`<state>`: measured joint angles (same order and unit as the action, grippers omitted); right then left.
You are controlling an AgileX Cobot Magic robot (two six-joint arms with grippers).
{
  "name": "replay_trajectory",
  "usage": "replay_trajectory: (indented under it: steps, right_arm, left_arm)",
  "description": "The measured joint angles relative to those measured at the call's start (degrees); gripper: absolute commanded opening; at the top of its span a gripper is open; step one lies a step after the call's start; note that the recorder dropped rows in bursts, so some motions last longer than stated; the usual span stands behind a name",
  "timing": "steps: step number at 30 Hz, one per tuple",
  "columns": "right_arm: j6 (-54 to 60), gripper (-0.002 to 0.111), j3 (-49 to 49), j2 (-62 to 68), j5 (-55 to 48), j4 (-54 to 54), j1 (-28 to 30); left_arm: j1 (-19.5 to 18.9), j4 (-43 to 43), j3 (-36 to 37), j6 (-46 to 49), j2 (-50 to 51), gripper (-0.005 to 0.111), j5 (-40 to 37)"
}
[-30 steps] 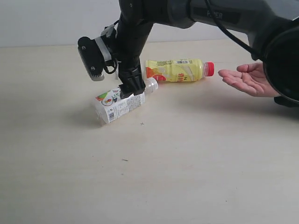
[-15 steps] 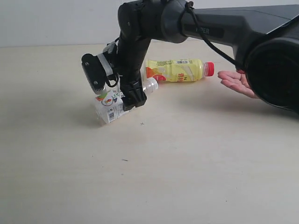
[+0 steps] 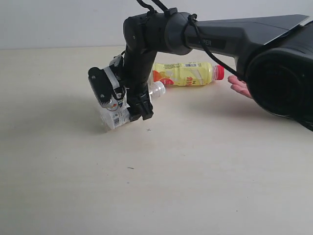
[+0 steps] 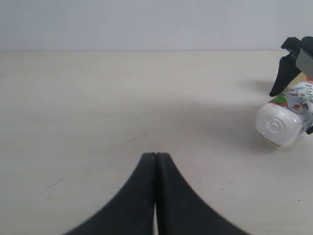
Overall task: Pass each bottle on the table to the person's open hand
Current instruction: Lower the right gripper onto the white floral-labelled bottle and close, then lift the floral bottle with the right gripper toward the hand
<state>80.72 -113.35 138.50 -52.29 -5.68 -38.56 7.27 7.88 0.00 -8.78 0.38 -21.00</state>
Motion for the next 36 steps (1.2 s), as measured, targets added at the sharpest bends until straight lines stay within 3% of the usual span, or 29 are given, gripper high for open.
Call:
replay_trajectory:
  steps: [3, 4, 17, 36]
  right_arm:
    - [0.0, 0.003, 0.0, 0.0, -0.28, 0.0, 0.0]
    - [0.0, 0.001, -0.11, 0.0, -0.37, 0.0, 0.0]
    - [-5.16, 0.0, -1.75, -1.48, -7.42, 0.0, 0.0]
    - [-24.0, 0.0, -2.14, -21.31, -13.05, -4.31, 0.0]
  left_arm:
    - [0.0, 0.0, 0.0, 0.0, 0.0, 0.0, 0.0]
    - [0.0, 0.0, 0.0, 0.0, 0.0, 0.0, 0.0]
    - [0.0, 0.0, 0.0, 0.0, 0.0, 0.0, 0.0]
    - [0.0, 0.0, 0.0, 0.0, 0.0, 0.0, 0.0]
